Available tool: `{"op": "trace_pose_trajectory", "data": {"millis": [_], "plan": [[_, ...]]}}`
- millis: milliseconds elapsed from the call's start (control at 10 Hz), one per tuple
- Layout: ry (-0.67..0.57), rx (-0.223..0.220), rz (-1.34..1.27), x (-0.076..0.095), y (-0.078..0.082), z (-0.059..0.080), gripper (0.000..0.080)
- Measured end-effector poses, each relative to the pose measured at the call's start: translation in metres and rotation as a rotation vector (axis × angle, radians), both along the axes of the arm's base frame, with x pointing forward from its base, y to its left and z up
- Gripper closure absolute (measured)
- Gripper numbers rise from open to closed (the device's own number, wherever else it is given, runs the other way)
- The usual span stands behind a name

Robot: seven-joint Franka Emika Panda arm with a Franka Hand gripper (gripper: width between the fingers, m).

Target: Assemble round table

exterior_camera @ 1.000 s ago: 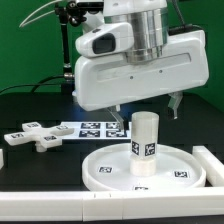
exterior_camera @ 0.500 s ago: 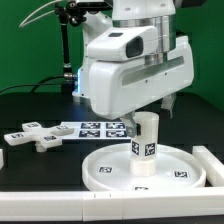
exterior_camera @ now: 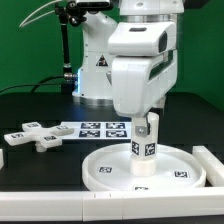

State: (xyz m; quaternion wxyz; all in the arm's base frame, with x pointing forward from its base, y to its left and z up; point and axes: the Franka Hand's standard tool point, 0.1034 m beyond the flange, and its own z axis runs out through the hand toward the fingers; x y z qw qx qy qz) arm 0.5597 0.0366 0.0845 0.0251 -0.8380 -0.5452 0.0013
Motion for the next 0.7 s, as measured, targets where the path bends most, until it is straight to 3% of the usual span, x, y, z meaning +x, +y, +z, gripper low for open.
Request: {"op": "trace_pose_trajectory", "data": {"millis": [300,700], "plan": [[-0.005,0.0,0.135,-0.0002,-0.0028,-0.0004,0.0151],[-0.034,-0.057,0.499,0.0047,-0.0009,-0.0009,0.0151]]}}
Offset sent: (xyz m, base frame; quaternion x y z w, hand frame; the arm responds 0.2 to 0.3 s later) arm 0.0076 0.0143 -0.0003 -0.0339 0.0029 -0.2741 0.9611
